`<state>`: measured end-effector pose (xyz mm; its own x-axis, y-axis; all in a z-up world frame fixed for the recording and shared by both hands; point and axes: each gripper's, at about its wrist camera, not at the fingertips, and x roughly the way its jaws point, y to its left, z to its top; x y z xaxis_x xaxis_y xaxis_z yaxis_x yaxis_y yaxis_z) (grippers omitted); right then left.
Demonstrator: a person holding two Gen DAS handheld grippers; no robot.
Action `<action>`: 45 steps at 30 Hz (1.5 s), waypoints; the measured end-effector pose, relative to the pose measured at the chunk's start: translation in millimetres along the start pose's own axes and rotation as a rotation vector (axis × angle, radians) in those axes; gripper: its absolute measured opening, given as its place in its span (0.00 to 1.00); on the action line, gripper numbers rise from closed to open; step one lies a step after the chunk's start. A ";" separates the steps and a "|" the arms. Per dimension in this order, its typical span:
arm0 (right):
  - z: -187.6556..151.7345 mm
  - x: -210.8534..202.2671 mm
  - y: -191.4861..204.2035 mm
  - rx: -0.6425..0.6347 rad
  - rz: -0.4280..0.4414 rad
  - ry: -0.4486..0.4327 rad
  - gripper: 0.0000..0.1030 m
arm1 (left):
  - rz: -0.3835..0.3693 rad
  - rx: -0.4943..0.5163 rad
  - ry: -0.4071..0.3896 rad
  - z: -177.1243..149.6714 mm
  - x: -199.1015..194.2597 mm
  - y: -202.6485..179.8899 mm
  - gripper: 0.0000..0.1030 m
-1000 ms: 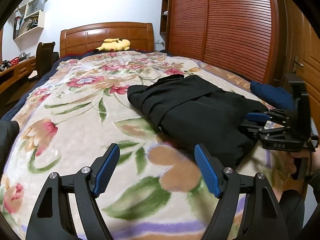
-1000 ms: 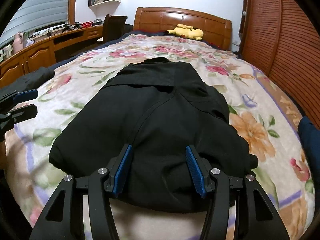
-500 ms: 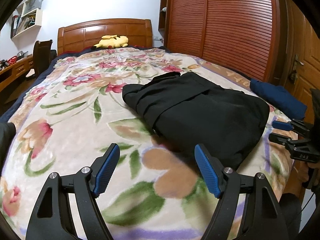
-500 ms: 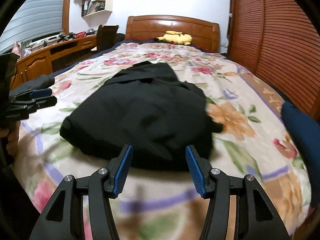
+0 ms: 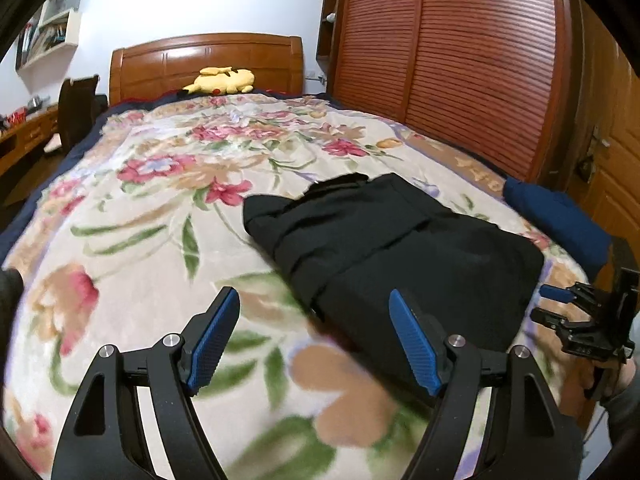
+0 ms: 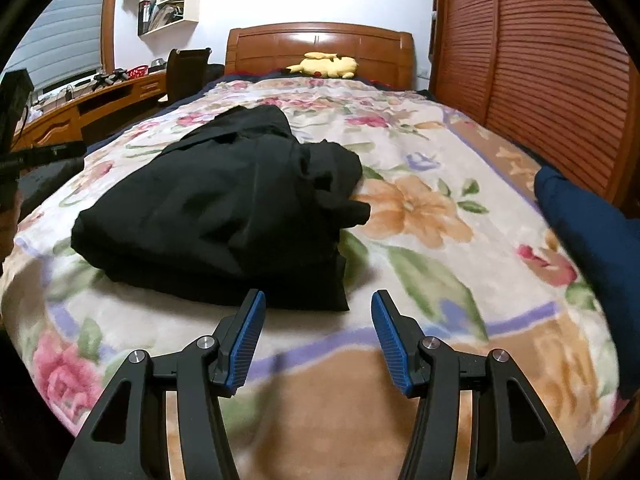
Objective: Fold large clothes
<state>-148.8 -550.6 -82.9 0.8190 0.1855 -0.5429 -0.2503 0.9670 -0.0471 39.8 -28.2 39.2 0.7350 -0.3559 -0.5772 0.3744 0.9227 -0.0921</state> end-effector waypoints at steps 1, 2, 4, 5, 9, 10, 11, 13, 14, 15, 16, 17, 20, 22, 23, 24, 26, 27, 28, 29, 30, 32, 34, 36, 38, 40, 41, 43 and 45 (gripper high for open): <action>1.0 3.0 1.1 -0.001 0.003 -0.001 0.55 | 0.013 0.012 0.001 3.4 3.6 0.0 0.76; 2.1 4.6 0.7 0.001 0.002 -0.007 0.55 | 0.019 0.018 0.004 5.7 6.4 0.3 0.76; 2.7 8.1 0.1 0.011 0.004 -0.016 0.55 | 0.029 0.027 0.016 11.4 15.4 2.1 0.76; 3.7 10.6 0.4 0.013 0.007 -0.016 0.55 | 0.032 0.030 0.022 14.1 20.6 3.4 0.76; 2.0 21.2 -4.7 0.017 0.020 -0.006 0.55 | 0.032 0.031 0.052 24.1 45.5 11.0 0.76; 1.2 24.7 -6.1 0.020 0.026 0.000 0.55 | 0.029 0.028 0.062 26.0 52.1 13.1 0.76; 1.0 28.0 -5.7 0.019 0.031 0.007 0.55 | 0.026 0.024 0.073 27.9 59.7 14.3 0.76; 1.0 34.3 -3.7 0.012 0.040 0.017 0.55 | 0.022 0.014 0.096 32.4 75.8 19.4 0.76; 0.8 36.0 -3.0 0.009 0.043 0.021 0.55 | 0.024 0.006 0.113 35.5 86.4 23.4 0.76; 0.7 37.8 -2.3 0.007 0.045 0.022 0.55 | 0.028 0.003 0.124 37.8 92.6 25.4 0.76; 0.8 38.5 -1.7 0.007 0.046 0.022 0.55 | 0.035 0.003 0.134 40.0 99.1 27.4 0.76; -0.1 38.8 -1.2 0.008 0.047 0.021 0.55 | 0.043 0.003 0.139 42.7 106.4 30.0 0.76; -3.0 36.3 0.1 0.010 0.050 0.007 0.55 | 0.080 0.022 0.173 49.7 129.3 36.1 0.76; -4.3 35.3 0.9 0.006 0.050 0.001 0.55 | 0.096 0.029 0.191 55.0 143.6 40.3 0.76; -4.8 36.0 1.0 0.005 0.049 -0.001 0.55 | 0.092 0.028 0.200 57.2 149.4 42.4 0.76; -5.8 35.6 1.2 0.004 0.048 -0.003 0.55 | 0.077 0.021 0.208 58.9 155.0 44.7 0.76; -8.2 35.7 1.4 0.005 0.049 -0.008 0.55 | 0.033 0.000 0.207 60.1 164.9 49.2 0.78; -9.0 35.6 1.5 0.004 0.049 -0.010 0.55 | 0.030 -0.005 0.206 60.5 168.8 51.1 0.80; -9.5 35.7 1.5 0.003 0.050 -0.010 0.55 | 0.033 -0.011 0.206 60.9 173.3 52.8 0.81; -9.7 35.8 1.2 0.005 0.052 -0.010 0.55 | 0.032 -0.022 0.203 60.8 177.1 55.3 0.83; -10.1 35.8 0.6 0.006 0.055 -0.009 0.55 | 0.027 -0.036 0.204 60.7 180.3 57.0 0.86; -9.9 36.0 0.0 0.009 0.058 -0.007 0.55 | 0.015 -0.065 0.206 59.8 185.6 61.2 0.88; -9.7 35.9 -0.1 0.010 0.058 -0.006 0.55 | 0.008 -0.075 0.209 58.7 191.0 62.5 0.90; -10.0 35.0 0.4 0.009 0.055 -0.004 0.55 | 0.010 -0.067 0.207 59.3 196.1 61.6 0.90; -8.3 35.6 2.6 0.007 0.047 0.003 0.55 | 0.008 -0.073 0.215 61.6 200.7 61.6 0.90; -6.7 37.5 6.0 -0.010 0.036 0.015 0.55 | -0.001 -0.081 0.224 64.0 206.5 62.6 0.88; -4.8 39.1 8.3 -0.019 0.033 0.024 0.55 | -0.013 -0.082 0.230 65.3 209.6 62.8 0.82; -3.0 40.8 9.1 -0.018 0.031 0.034 0.55 | -0.041 -0.093 0.249 66.4 216.3 63.4 0.76; -1.3 41.7 8.4 -0.010 0.034 0.043 0.55 | -0.075 -0.096 0.262 65.9 219.6 62.4 0.62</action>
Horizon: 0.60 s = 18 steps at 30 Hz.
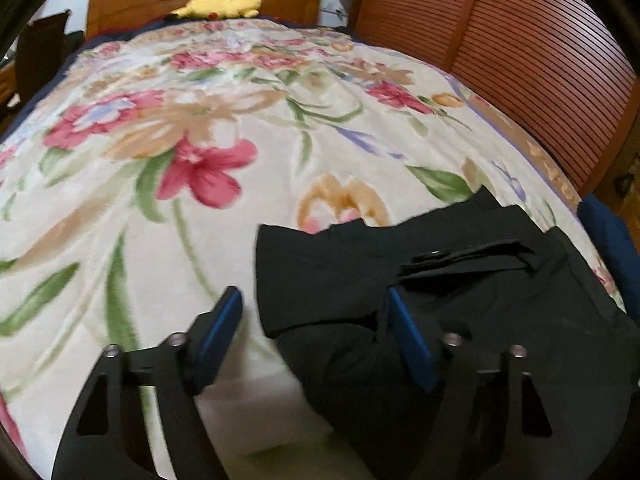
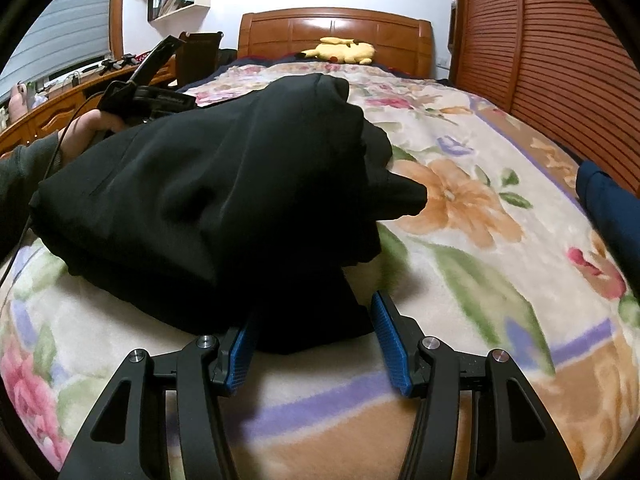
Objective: Fold large clothes
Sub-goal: 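Close both tools on the coat bundle and lift it off the bed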
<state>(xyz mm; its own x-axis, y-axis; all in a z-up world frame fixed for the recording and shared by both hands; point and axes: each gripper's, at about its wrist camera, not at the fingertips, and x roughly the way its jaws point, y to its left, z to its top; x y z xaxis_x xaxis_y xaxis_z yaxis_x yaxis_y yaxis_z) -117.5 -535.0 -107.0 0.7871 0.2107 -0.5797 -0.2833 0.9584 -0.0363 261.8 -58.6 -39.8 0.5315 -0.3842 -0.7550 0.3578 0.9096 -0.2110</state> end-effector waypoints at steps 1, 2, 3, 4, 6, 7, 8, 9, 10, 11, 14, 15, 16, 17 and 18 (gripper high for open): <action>0.9 0.8 -0.3 0.003 0.002 0.004 0.55 | -0.019 -0.002 0.002 -0.2 0.8 -1.1 0.57; 1.8 1.6 -0.5 0.007 0.005 0.007 0.55 | -0.025 0.001 0.006 -0.8 0.9 -2.7 0.51; 3.0 2.5 -0.8 0.011 0.009 0.012 0.52 | -0.026 0.012 0.005 -1.5 -0.8 -5.9 0.42; 5.5 4.1 -1.3 0.014 0.022 0.016 0.49 | -0.021 0.025 0.003 -1.8 -2.7 -9.3 0.38; 7.9 5.7 -1.8 0.015 0.035 0.021 0.41 | 0.008 0.055 -0.007 -2.2 -10.0 -18.1 0.26; 8.9 5.7 -1.6 0.014 0.049 0.023 0.37 | 0.024 0.068 -0.012 -2.3 -14.9 -22.7 0.25; 9.6 5.8 -1.7 0.013 0.060 0.021 0.26 | 0.033 0.078 -0.020 -2.5 -20.6 -26.4 0.22; 10.5 5.8 -1.1 0.007 0.077 0.016 0.16 | 0.033 0.087 -0.025 -2.6 -25.1 -28.2 0.20; 10.9 4.7 0.8 -0.012 0.080 0.007 0.14 | 0.038 0.096 -0.033 -2.6 -31.7 -31.0 0.19; 11.1 2.8 1.1 -0.019 0.081 -0.003 0.12 | 0.043 0.097 -0.043 -2.5 -39.1 -33.1 0.17; 11.8 -8.9 -6.7 0.003 0.101 -0.049 0.11 | 0.059 0.098 -0.075 -1.7 -62.6 -39.1 0.16; 13.9 -14.5 -10.2 0.013 0.108 -0.069 0.10 | 0.071 0.098 -0.085 -1.4 -72.0 -42.5 0.16; 17.0 -19.9 -13.1 0.020 0.117 -0.085 0.10 | 0.077 0.103 -0.087 -0.8 -79.2 -46.1 0.16; 20.0 -24.9 -15.0 0.022 0.120 -0.097 0.10 | 0.081 0.110 -0.089 -0.4 -86.8 -50.3 0.15; 23.0 -29.5 -15.5 0.015 0.118 -0.104 0.10 | 0.086 0.114 -0.094 -0.3 -94.4 -54.8 0.15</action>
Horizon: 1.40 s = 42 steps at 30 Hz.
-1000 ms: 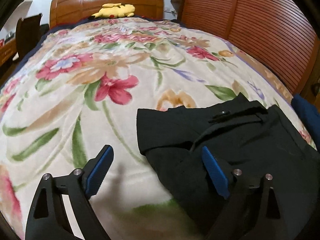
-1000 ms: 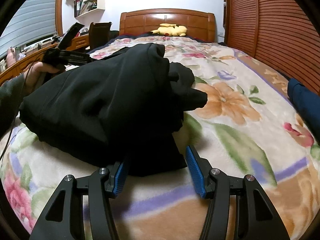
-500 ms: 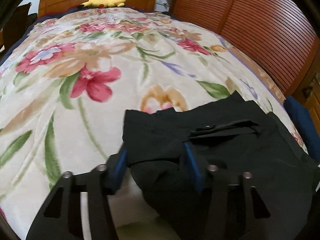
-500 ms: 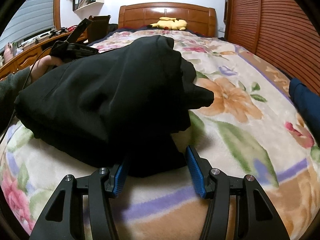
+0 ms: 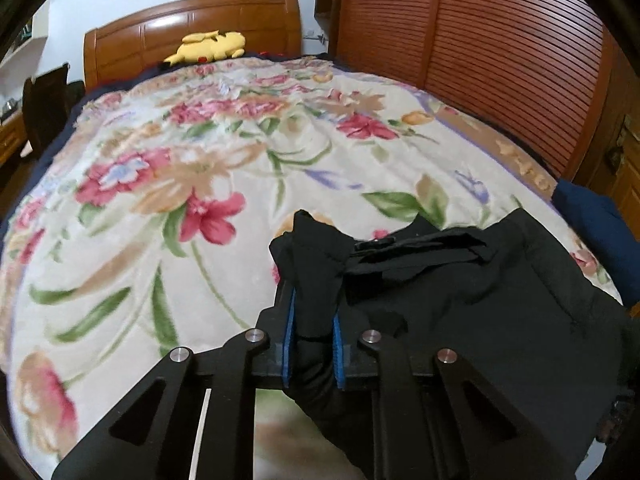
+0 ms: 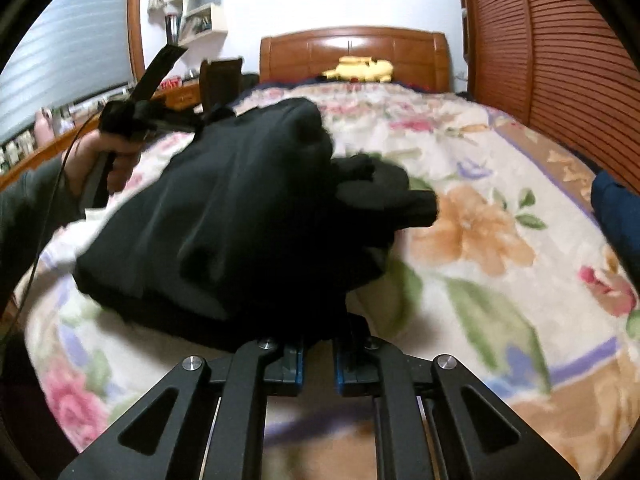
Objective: Fold large clothes
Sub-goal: 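Close both tools on the coat bundle and lift it off the bed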
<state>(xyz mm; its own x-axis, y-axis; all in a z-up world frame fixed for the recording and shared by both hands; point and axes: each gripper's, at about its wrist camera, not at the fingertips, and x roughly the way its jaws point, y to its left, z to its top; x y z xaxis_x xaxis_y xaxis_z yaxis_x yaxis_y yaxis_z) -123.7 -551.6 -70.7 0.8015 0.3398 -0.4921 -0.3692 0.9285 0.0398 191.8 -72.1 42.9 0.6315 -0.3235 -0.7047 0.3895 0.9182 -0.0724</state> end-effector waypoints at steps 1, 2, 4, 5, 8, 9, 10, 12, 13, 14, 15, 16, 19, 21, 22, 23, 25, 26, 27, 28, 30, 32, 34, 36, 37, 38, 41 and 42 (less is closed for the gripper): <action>3.1 -4.0 1.0 -0.011 -0.008 0.001 0.09 | 0.005 0.004 -0.002 1.1 -7.4 -4.1 0.15; 5.8 -7.9 1.1 -0.014 -0.010 0.005 0.09 | 0.010 0.006 -0.004 1.6 -12.8 -7.7 0.15; 8.7 -21.8 -1.8 -0.010 -0.012 -0.022 0.09 | 0.022 0.014 -0.008 1.3 -25.3 -17.4 0.15; 9.8 -27.8 -3.7 -0.009 -0.017 -0.030 0.09 | 0.024 0.021 -0.012 0.6 -30.9 -22.5 0.15; 9.1 -44.7 -13.8 -0.002 -0.041 -0.051 0.09 | 0.031 0.042 -0.013 -0.8 -44.0 -38.0 0.14; 8.1 -48.6 -17.5 -0.001 -0.050 -0.052 0.09 | 0.033 0.050 -0.014 -0.2 -47.6 -44.4 0.14; 7.3 -52.7 -20.4 -0.004 -0.061 -0.050 0.09 | 0.034 0.056 -0.017 0.6 -50.2 -50.3 0.14; 6.3 -59.9 -24.1 -0.016 -0.083 -0.047 0.09 | 0.037 0.072 -0.027 2.1 -56.4 -66.1 0.14; 5.2 -63.5 -21.9 -0.023 -0.090 -0.040 0.09 | 0.037 0.086 -0.027 3.7 -57.2 -75.4 0.13; 5.9 -65.0 -25.0 -0.021 -0.096 -0.032 0.09 | 0.041 0.109 -0.024 5.0 -57.5 -85.0 0.13; 8.4 -67.2 -28.7 -0.015 -0.107 -0.025 0.09 | 0.044 0.125 -0.027 6.8 -58.5 -92.5 0.13; 11.4 -71.7 -31.0 -0.020 -0.122 -0.026 0.09 | 0.041 0.135 -0.040 9.3 -60.9 -100.7 0.13; 18.6 -88.5 -44.4 -0.024 -0.166 -0.046 0.09 | 0.029 0.147 -0.078 22.4 -64.4 -126.7 0.13; 24.0 -103.0 -51.0 -0.041 -0.205 -0.064 0.08 | 0.017 0.140 -0.088 34.0 -60.8 -145.2 0.12; 27.1 -109.9 -55.9 -0.047 -0.226 -0.071 0.08 | 0.011 0.145 -0.097 41.1 -57.6 -156.9 0.12; 30.5 -116.7 -59.3 -0.051 -0.245 -0.072 0.08 | 0.010 0.160 -0.108 46.7 -54.8 -167.7 0.12; 36.0 -127.6 -74.4 -0.059 -0.286 -0.059 0.08 | 0.015 0.220 -0.118 61.7 -43.8 -196.7 0.12; 39.3 -132.6 -84.3 -0.067 -0.317 -0.051 0.08 | -0.009 0.225 -0.125 72.6 -37.4 -211.7 0.12; 41.7 -137.0 -91.8 -0.071 -0.343 -0.046 0.08 | -0.023 0.223 -0.124 80.5 -32.7 -222.4 0.12; 43.8 -143.3 -100.7 -0.074 -0.364 -0.044 0.08 | -0.041 0.225 -0.127 90.5 -27.7 -236.7 0.12; 47.4 -159.6 -122.0 -0.060 -0.408 -0.056 0.08 | -0.072 0.227 -0.151 108.3 -21.5 -265.7 0.12; 50.5 -172.1 -135.2 -0.055 -0.455 -0.067 0.08 | -0.109 0.232 -0.174 127.3 -13.6 -300.9 0.12; 50.8 -189.9 -153.1 -0.045 -0.506 -0.074 0.08 | -0.157 0.233 -0.188 141.1 -6.1 -331.0 0.12; 46.8 -208.0 -174.7 -0.020 -0.555 -0.076 0.08 | -0.202 0.244 -0.189 151.1 4.1 -362.5 0.12; 43.9 -215.6 -184.6 -0.004 -0.577 -0.076 0.08 | -0.213 0.265 -0.184 154.2 10.1 -378.2 0.12; 39.4 -224.1 -194.8 0.014 -0.596 -0.076 0.08 | -0.228 0.311 -0.175 157.4 17.5 -401.0 0.12; 25.1 -243.1 -220.2 0.059 -0.660 -0.067 0.08 | -0.243 0.396 -0.178 162.3 28.1 -447.1 0.12; 19.7 -249.0 -227.9 0.074 -0.676 -0.068 0.08 | -0.244 0.421 -0.186 162.4 30.4 -463.2 0.12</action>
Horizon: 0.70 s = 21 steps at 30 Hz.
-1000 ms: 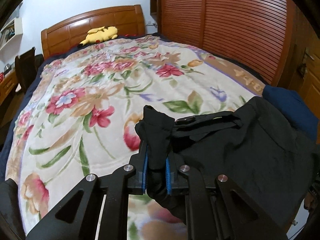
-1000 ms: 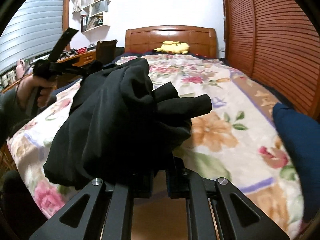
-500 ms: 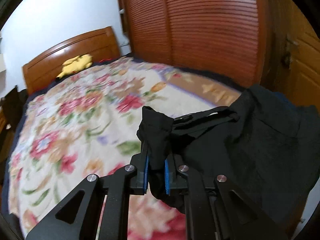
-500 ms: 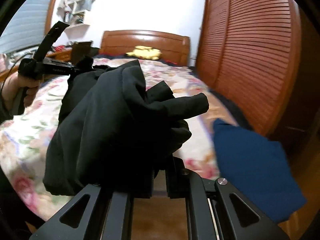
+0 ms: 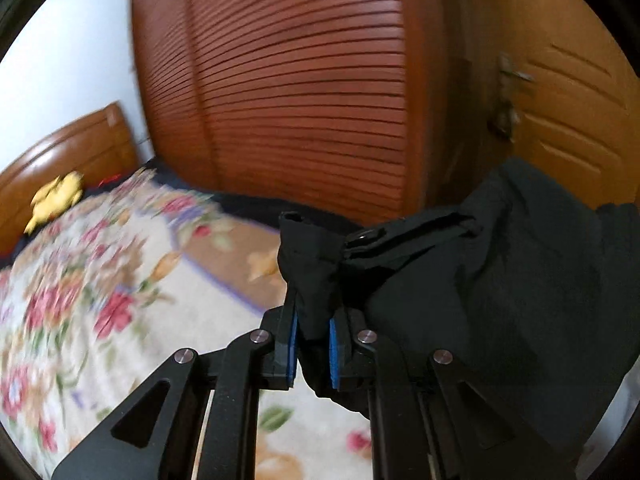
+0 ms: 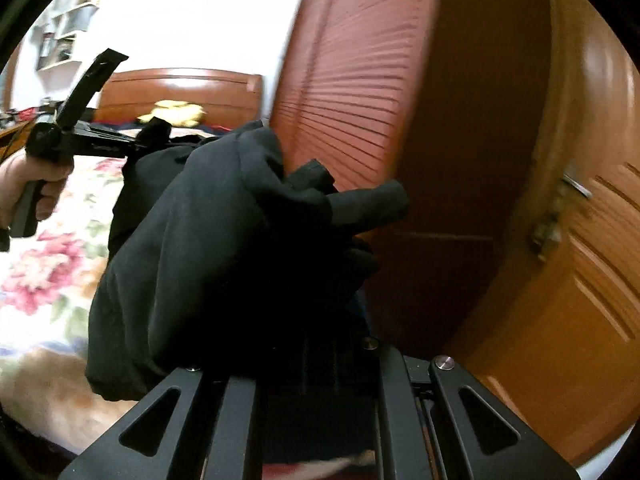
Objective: Fold large clothes
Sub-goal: 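Close both tools on the coat bundle and lift it off the bed, then carry the bundle with both tools and lower it onto the bed's end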
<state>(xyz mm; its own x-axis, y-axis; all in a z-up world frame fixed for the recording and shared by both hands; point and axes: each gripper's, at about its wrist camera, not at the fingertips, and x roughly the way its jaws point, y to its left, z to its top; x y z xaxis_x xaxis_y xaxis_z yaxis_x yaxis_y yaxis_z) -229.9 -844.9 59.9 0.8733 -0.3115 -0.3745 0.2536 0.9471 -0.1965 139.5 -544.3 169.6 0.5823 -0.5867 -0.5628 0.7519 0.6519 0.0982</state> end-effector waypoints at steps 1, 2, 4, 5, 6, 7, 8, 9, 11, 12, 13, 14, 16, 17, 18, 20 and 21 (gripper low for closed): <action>-4.8 1.0 -7.9 0.007 -0.011 0.008 0.08 | 0.001 0.014 -0.005 4.4 5.7 -9.2 0.12; -9.8 2.3 -14.2 0.017 -0.018 0.015 0.08 | 0.002 0.022 -0.002 7.6 12.2 -17.2 0.12; -21.0 0.7 -24.0 0.046 -0.035 0.024 0.08 | -0.022 0.020 0.008 9.2 24.7 -30.0 0.12; -25.5 -2.5 -24.7 0.062 -0.039 0.031 0.08 | -0.023 0.032 0.022 7.2 30.7 -35.7 0.12; -32.4 -1.9 -29.9 0.094 -0.036 0.041 0.08 | -0.022 0.045 0.024 5.2 34.5 -39.5 0.12; -31.1 5.6 -26.6 0.107 -0.036 0.061 0.09 | -0.008 0.072 0.039 2.4 39.5 -44.5 0.12; -34.1 7.5 -24.8 0.108 -0.043 0.091 0.09 | -0.002 0.086 0.045 1.4 42.0 -48.3 0.12; -37.8 11.6 -23.9 0.104 -0.054 0.125 0.10 | -0.004 0.091 0.046 -0.5 42.4 -49.2 0.13; -36.2 21.4 -21.8 0.104 -0.065 0.158 0.10 | 0.003 0.106 0.051 -1.4 42.8 -48.4 0.15; -36.9 21.3 -20.8 0.111 -0.065 0.164 0.11 | 0.015 0.106 0.060 -1.5 42.3 -48.1 0.16; -28.6 20.2 -18.0 0.112 -0.062 0.168 0.11 | 0.017 0.099 0.065 -1.7 41.1 -47.3 0.17; -25.2 16.2 -17.8 0.121 -0.061 0.159 0.13 | 0.022 0.092 0.069 -3.0 37.7 -45.7 0.21; -17.2 14.7 -25.9 0.142 -0.079 0.149 0.22 | 0.019 0.110 0.063 -6.1 31.3 -48.6 0.33; -15.3 11.7 -28.0 0.154 -0.091 0.153 0.26 | 0.020 0.112 0.052 -9.7 28.1 -48.4 0.44; -13.2 4.8 -28.6 0.165 -0.088 0.152 0.26 | 0.012 0.106 0.032 -15.1 22.4 -46.1 0.47; -6.7 -8.9 -30.3 0.187 -0.100 0.123 0.26 | -0.017 0.075 0.030 -26.9 12.4 -40.5 0.63; -4.5 -17.2 -30.6 0.187 -0.109 0.112 0.26 | -0.025 0.063 0.029 -31.8 10.7 -39.0 0.77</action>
<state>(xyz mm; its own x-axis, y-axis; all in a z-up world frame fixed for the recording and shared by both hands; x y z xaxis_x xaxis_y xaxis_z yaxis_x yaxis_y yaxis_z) -254.6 -868.8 68.3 0.7875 -0.4096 -0.4605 0.4259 0.9018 -0.0737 106.6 -560.7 133.7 0.5544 -0.5878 -0.5892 0.7847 0.6050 0.1349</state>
